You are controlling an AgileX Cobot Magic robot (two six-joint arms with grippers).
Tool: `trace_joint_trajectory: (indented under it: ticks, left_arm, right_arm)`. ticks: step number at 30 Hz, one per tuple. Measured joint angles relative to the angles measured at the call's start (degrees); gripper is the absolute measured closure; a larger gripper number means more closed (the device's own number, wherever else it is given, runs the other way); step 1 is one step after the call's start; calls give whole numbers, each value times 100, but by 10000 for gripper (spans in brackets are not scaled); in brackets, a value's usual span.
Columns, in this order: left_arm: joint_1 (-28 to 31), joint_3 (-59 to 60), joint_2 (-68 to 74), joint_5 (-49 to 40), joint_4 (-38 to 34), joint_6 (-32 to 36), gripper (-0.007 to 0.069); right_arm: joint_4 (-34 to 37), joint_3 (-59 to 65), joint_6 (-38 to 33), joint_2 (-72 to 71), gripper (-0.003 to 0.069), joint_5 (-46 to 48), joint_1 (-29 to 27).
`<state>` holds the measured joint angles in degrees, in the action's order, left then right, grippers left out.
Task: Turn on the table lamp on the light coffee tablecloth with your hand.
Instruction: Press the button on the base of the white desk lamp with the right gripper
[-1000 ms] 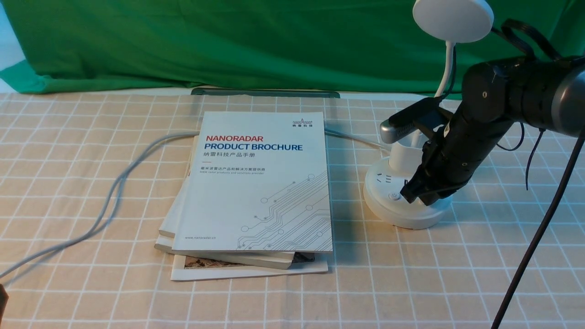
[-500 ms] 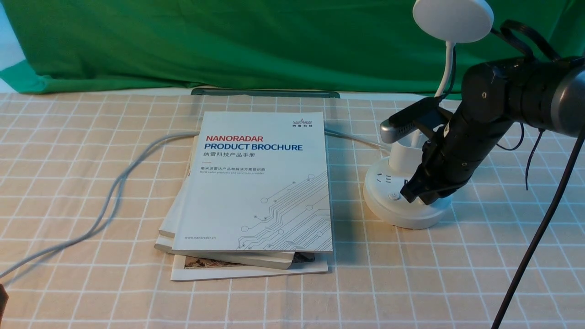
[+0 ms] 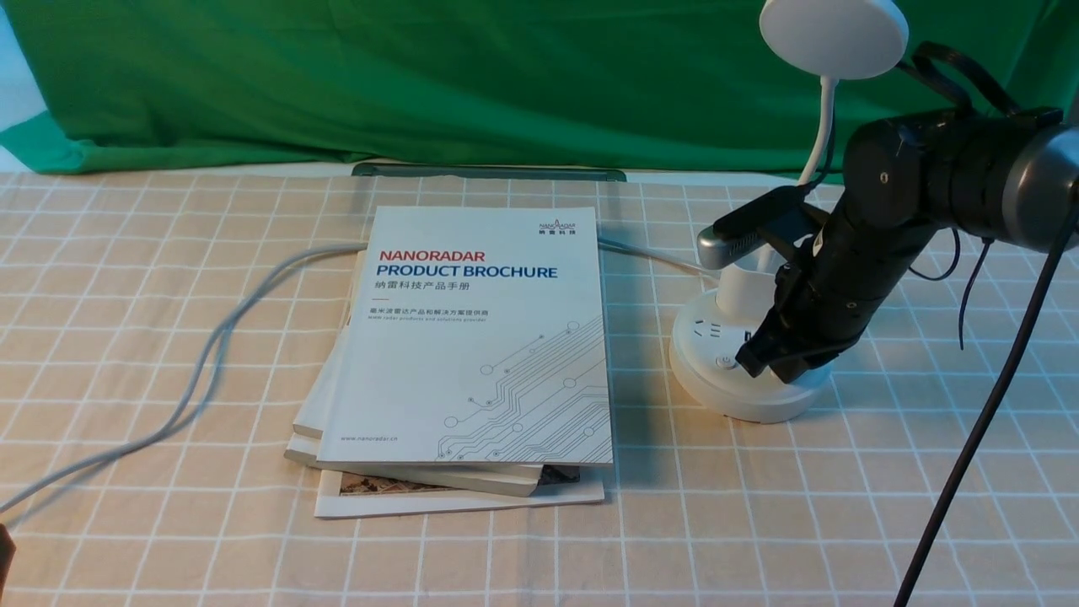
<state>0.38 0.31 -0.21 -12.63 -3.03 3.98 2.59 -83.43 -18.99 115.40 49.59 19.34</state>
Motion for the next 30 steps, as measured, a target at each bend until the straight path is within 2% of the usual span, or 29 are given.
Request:
trace_joint_trajectory:
  ticks: [30]
  left_arm:
    - [0,0,0,0,0,0,603]
  right_arm:
    - [-164,-239,346,307,631,352,18]
